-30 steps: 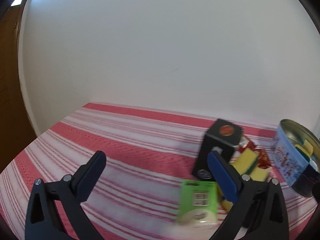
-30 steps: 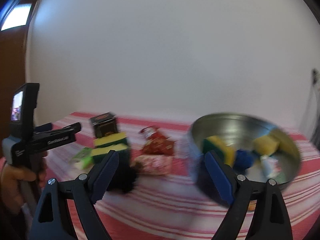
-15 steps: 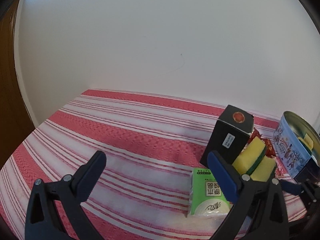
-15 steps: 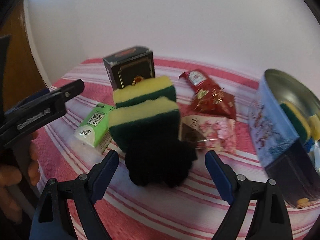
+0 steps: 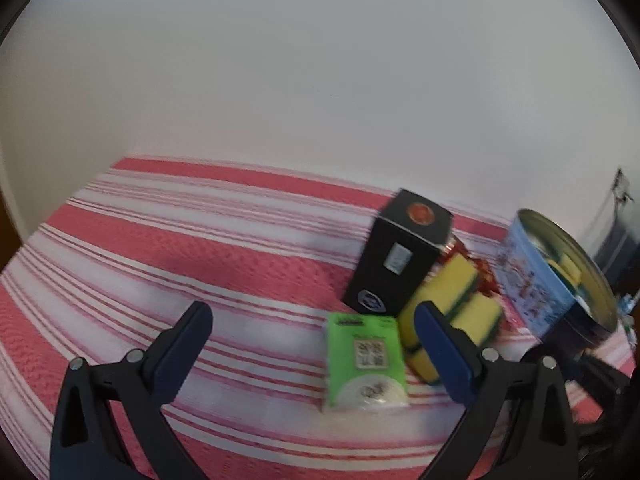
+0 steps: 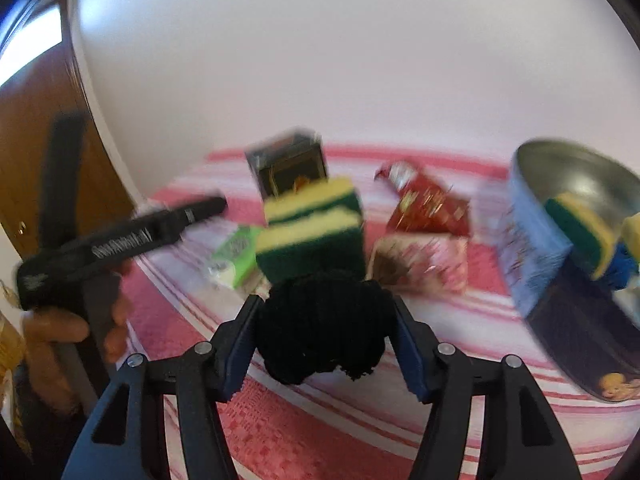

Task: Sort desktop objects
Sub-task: 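Grasp the black fuzzy ball with the right tool while the left tool grasps the green tissue pack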

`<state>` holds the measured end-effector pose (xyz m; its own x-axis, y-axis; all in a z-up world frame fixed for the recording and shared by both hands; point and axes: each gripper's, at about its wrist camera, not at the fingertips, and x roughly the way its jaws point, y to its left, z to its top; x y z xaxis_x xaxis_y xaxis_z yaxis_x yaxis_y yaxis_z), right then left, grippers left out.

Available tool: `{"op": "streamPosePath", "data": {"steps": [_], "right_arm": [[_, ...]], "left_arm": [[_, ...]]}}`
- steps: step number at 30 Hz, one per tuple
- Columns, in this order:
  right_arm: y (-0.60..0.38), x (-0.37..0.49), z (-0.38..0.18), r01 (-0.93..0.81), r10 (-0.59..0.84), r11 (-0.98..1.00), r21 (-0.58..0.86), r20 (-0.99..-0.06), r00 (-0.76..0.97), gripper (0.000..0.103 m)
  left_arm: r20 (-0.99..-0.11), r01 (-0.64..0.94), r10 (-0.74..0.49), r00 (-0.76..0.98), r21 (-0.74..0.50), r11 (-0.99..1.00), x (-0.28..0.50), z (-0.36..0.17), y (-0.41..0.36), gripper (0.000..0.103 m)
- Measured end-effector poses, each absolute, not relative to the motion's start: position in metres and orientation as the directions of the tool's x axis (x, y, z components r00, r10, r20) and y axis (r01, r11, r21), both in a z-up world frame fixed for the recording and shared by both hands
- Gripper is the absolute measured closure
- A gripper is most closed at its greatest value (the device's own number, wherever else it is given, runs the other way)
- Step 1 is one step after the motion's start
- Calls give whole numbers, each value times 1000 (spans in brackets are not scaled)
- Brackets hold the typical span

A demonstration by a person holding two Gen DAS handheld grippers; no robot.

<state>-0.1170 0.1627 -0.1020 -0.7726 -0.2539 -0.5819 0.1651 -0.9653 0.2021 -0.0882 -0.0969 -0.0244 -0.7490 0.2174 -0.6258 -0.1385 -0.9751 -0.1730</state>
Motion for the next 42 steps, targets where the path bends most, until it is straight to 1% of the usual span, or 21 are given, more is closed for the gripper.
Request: {"op": "streamPosePath", "data": {"steps": [2,4,7,9,11,14,15,16,17,21,25,27,28,29,30,31,32,35,38,40,42], "right_arm": [[169,-110,-97,145,-228,-971,193,-543,-808,39],[174,-108,-94,126,-207,-974,186,-525,-826,39],[181,-108,-91,114,-205,-973,203,-517,-831,39],[181,-105,-87,115,-207,-972,205,-517,-831,38],[183,-105,-87,120,-214,-970,209,-516,-830,38],[179,-109,-87,128,-223,-968,217,-504,-834,38],[179,-107,-87,129,-223,-968,217,-500,-837,38],[178,-105,-86,128,-222,-968,216,-499,-838,38],[178,-104,-86,127,-222,-968,217,-498,-838,38],[178,-102,-89,128,-222,-968,214,-506,-833,38],[171,-100,-88,125,-186,-980,154,-498,-847,38],[170,-99,-87,131,-188,-980,148,-492,-850,38],[170,-99,-87,131,-187,-980,148,-491,-851,38],[171,-99,-87,130,-188,-980,151,-489,-851,38],[173,-100,-87,129,-190,-979,157,-488,-852,39],[174,-100,-87,127,-191,-979,161,-486,-853,39],[175,-100,-88,124,-190,-978,166,-485,-854,39],[178,-101,-88,118,-192,-977,180,-481,-856,39],[178,-99,-86,106,-172,-980,167,-457,-873,39],[175,-95,-82,101,-148,-986,132,-422,-895,39],[171,-87,-77,90,-113,-993,79,-375,-920,39]], "left_arm": [[-655,-149,214,-724,-154,-977,-91,-30,-92,2],[-678,-155,186,-711,-107,-982,-93,-35,-84,2],[-707,-197,172,-686,-47,-979,-94,-42,-69,2],[-729,-213,141,-670,8,-977,-97,-49,-57,2],[-749,-220,121,-651,34,-975,-100,-52,-51,2],[-786,-161,82,-613,23,-987,-112,-60,-58,2],[-810,-135,66,-583,17,-991,-118,-65,-61,0],[-812,-121,86,-577,-19,-992,-120,-66,-66,0],[-811,-110,84,-578,-25,-994,-121,-66,-68,0],[-814,-102,71,-577,-14,-995,-122,-66,-64,0],[-814,-102,71,-577,-15,-995,-124,-65,-62,0],[-813,-103,73,-578,-16,-995,-123,-65,-64,0],[-811,-105,76,-580,-18,-994,-124,-65,-67,3],[-804,-108,80,-589,-20,-994,-122,-63,-67,15],[-795,-111,83,-601,-20,-994,-117,-61,-68,38],[-784,-115,88,-614,-21,-993,-114,-60,-69,50],[-781,-112,88,-619,-23,-993,-113,-59,-69,54],[-778,-109,109,-619,-52,-993,-113,-58,-72,54],[-746,-97,172,-643,-143,-985,-104,-53,-78,54],[-682,-96,176,-709,-154,-983,-94,-41,-79,54],[-603,-110,162,-781,-122,-986,-81,-28,-74,54]]}}
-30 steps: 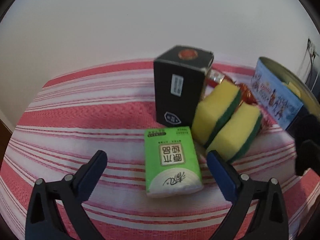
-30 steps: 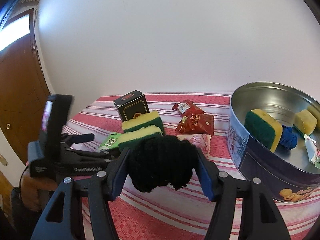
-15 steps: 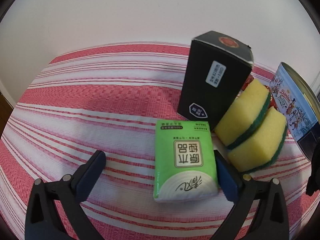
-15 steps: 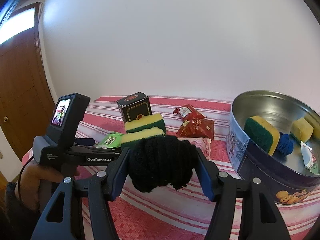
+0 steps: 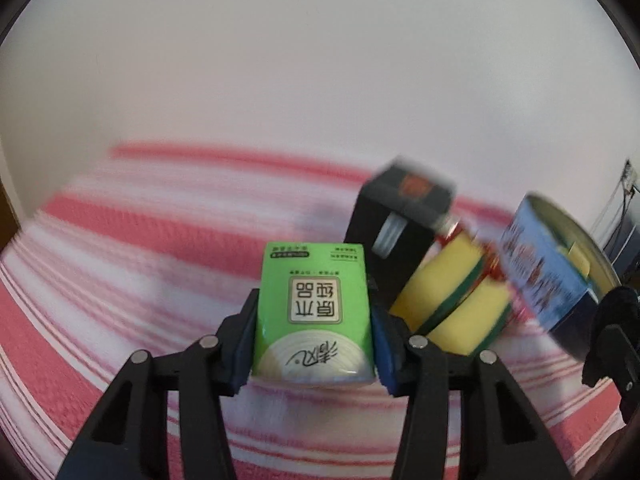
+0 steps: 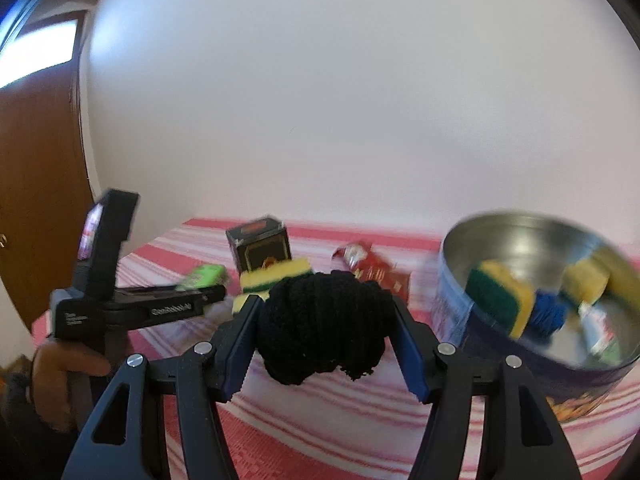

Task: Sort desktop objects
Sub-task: 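Grasp the black fuzzy ball with the right tool while the left tool grasps the green tissue pack, then carry the black fuzzy ball and green tissue pack over the tin with both tools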

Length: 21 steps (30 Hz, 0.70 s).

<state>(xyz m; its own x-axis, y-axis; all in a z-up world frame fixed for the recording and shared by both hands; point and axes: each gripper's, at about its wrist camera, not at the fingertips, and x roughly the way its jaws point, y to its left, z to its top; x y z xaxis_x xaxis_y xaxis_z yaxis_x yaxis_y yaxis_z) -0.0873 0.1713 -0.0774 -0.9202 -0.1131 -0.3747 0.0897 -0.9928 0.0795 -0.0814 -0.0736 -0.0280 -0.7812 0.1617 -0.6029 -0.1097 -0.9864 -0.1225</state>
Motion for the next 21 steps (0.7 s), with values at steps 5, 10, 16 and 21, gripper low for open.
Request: {"op": "streamPosePath", "data": {"steps": [5,10,16,21], "right_arm": [[159,-66,-67,3,13,-997,-75,-215,-976,38],[155,-56,-63,-34,53,-991,-133,-143,-988,38],[152,-53,-63,-99,119,-973,-207,-87,-989,38],[165,-54,-63,-119,140,-971,-206,-89,-986,38]], "left_arm": [[-406,-175,174,-897,-36,-984,-47,-6,-52,54],[-346,-243,235,-908,-20,-970,-34,-5,-35,54],[-300,-239,217,-929,37,-970,-21,0,-15,52],[-299,-218,202,-933,21,-976,-19,1,-13,52]]}}
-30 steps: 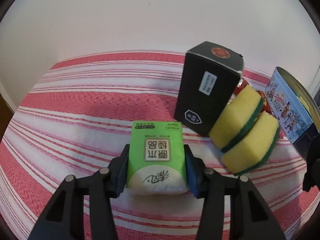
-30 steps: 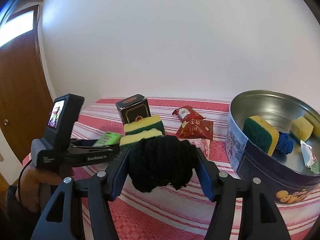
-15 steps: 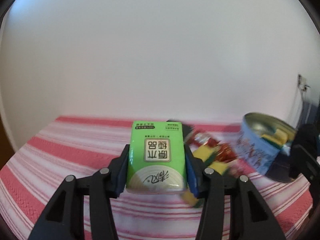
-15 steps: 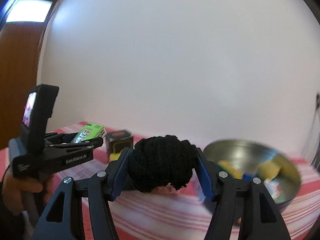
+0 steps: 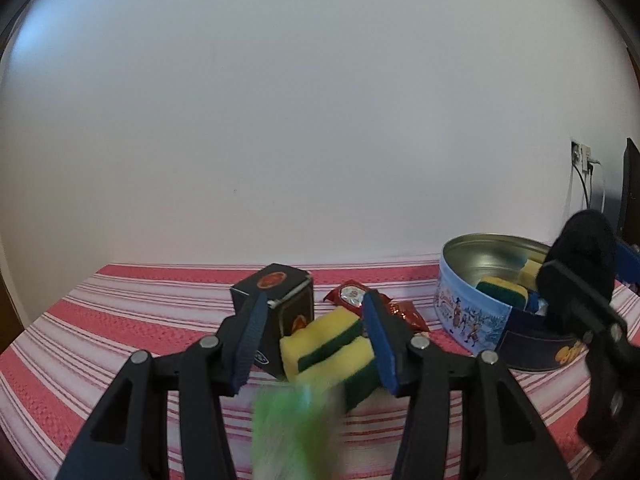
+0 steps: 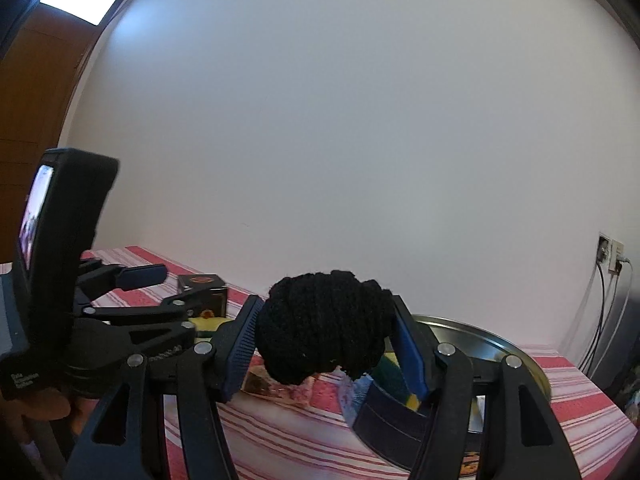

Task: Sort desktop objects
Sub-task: 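Carry the black fuzzy ball and green tissue pack over the tin with both tools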

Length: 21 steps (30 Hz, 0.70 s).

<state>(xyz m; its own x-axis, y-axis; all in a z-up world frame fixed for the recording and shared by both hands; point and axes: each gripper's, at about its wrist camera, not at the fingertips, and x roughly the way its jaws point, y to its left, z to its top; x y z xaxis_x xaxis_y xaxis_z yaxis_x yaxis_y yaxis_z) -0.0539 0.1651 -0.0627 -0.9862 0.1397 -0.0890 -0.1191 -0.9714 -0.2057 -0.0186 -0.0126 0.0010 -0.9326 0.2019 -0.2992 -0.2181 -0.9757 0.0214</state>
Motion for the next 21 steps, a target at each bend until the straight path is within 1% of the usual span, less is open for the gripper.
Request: {"op": "streamPosePath", "data": {"steps": [8,10,11,12,15,17,19,21], "right_arm": [[195,-51,-62,-169,187,-966,-194,-81,-979,38],[201,-51,-61,-174,192,-969,-177,-87,-978,38],[205,-52,-61,-177,193,-970,-166,-91,-977,38],[207,-51,-61,-177,194,-972,-155,-96,-976,38],[212,-52,-61,-178,192,-975,-131,-101,-976,39],[218,-48,-63,-172,185,-976,-130,-95,-978,39],[219,-48,-62,-171,183,-976,-134,-87,-979,39],[216,-49,-61,-171,184,-975,-141,-80,-980,39]], "left_arm": [[-287,-217,198,-937,33,-976,-10,1,-1,52],[-271,-222,206,-940,30,-975,-7,3,-5,55],[-274,-218,204,-940,24,-976,-9,4,-10,58],[-276,-216,205,-939,10,-976,-10,4,-15,61],[-277,-251,271,-922,-105,-962,-12,5,-38,62],[-266,-262,293,-918,-147,-954,-8,7,-50,62],[-259,-251,283,-924,-150,-956,-6,8,-58,62],[-283,-240,275,-919,-154,-958,-5,8,-64,62]]}}
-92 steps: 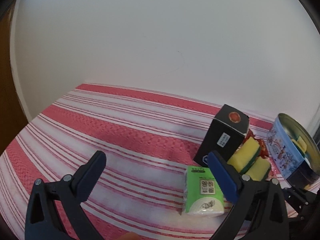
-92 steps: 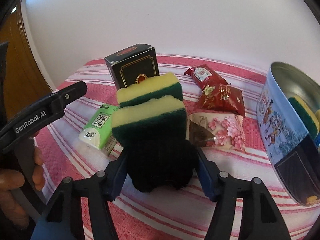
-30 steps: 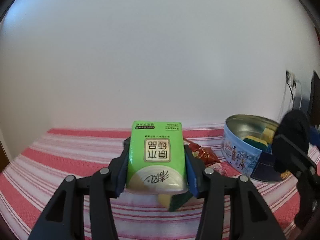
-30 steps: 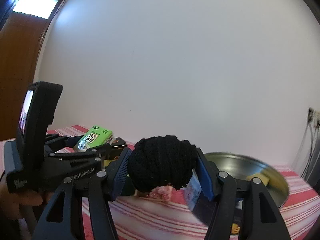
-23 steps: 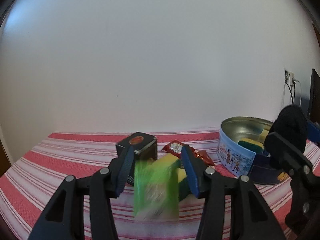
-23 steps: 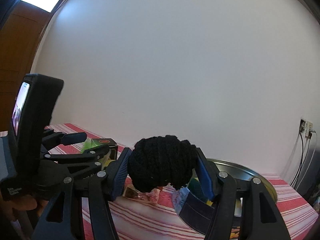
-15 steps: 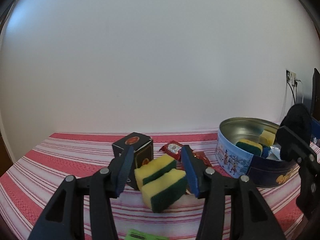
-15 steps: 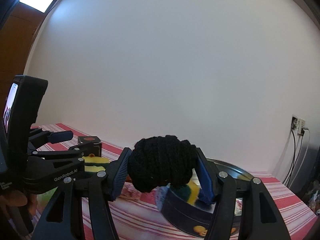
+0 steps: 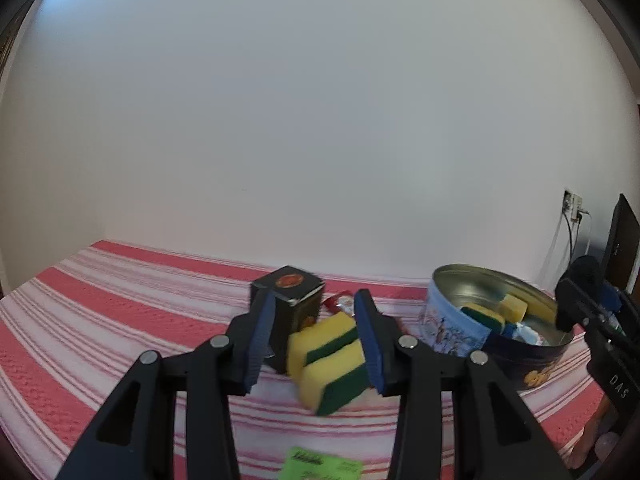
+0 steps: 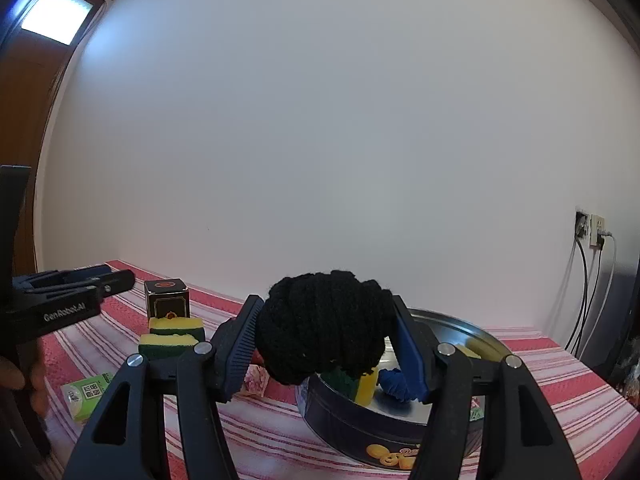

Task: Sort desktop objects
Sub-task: 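Carry the black fuzzy ball and green tissue pack over the tin with both tools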

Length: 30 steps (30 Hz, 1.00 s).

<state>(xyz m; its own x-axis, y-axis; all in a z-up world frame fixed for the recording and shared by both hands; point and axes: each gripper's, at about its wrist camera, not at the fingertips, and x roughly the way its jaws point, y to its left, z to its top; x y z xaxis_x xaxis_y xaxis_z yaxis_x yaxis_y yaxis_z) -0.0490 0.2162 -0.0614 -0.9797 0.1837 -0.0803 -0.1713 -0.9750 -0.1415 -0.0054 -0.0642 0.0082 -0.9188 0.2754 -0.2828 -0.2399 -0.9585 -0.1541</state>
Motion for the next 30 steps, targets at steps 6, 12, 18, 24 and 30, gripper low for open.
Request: {"op": "streamPosePath", "data": {"steps": [6,12,18,24,30], "right_arm": [[217,-55,-61,-156,168,-979,-129,-86,-982,39],[219,-33,-56,-149,158,-983,-106,-80,-984,39],[222,-29,-55,-156,164,-983,-95,-82,-983,39],[225,-20,-49,-168,173,-982,-88,-51,-984,39],[227,-10,-46,-196,194,-974,-110,31,-981,39]], "left_arm": [[-500,-294,336,-798,-163,-942,12,2,-73,25],[-699,-347,256,-668,-11,-938,6,-25,-51,27],[-771,-378,193,-607,66,-924,1,-52,-35,53],[-732,-346,236,-639,0,-938,5,-39,-41,54],[-531,-353,327,-782,-55,-934,15,8,-23,54]]}}
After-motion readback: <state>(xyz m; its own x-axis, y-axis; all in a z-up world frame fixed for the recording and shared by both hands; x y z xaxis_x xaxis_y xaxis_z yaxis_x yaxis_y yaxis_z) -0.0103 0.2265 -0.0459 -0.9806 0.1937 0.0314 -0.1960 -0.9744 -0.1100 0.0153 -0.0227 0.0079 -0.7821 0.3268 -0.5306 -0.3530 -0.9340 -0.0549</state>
